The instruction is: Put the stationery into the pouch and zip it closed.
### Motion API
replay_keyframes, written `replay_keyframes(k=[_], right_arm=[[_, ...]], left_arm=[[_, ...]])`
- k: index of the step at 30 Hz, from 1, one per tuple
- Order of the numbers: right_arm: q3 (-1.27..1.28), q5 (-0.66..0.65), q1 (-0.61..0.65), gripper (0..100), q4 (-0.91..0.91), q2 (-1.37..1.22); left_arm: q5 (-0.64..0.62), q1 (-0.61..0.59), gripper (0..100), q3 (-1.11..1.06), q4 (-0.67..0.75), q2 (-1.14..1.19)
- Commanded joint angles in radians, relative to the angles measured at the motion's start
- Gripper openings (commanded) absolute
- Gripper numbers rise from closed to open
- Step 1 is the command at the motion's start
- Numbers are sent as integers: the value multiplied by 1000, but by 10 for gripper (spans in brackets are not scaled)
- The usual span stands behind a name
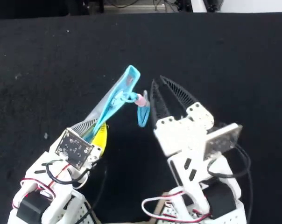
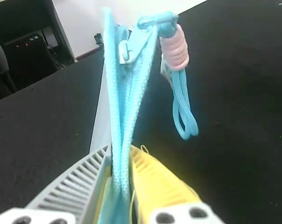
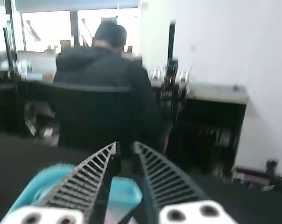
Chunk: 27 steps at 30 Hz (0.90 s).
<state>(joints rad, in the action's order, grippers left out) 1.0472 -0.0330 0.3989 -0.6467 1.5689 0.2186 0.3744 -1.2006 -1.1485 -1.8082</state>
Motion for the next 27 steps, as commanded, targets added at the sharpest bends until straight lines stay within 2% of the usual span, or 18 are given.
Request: replay_keyframes(k=[1, 6, 10, 16, 21, 27], right_arm=[[-56, -94, 107, 179, -123, -21], [-53, -215, 252, 183, -184, -21], [-5, -218, 245, 186, -124, -24], [47, -219, 160, 187, 11, -170], [-5, -219, 144, 185, 20, -275], [-5, -219, 146, 184, 17, -286]], left_arm=[[-14, 2, 29, -39, -29, 17], [-14, 2, 29, -39, -29, 17], [-14, 2, 29, -39, -29, 17], [-14, 2, 29, -38, -41, 17], [-12, 2, 29, -38, -41, 17], [-12, 2, 29, -38, -41, 17]])
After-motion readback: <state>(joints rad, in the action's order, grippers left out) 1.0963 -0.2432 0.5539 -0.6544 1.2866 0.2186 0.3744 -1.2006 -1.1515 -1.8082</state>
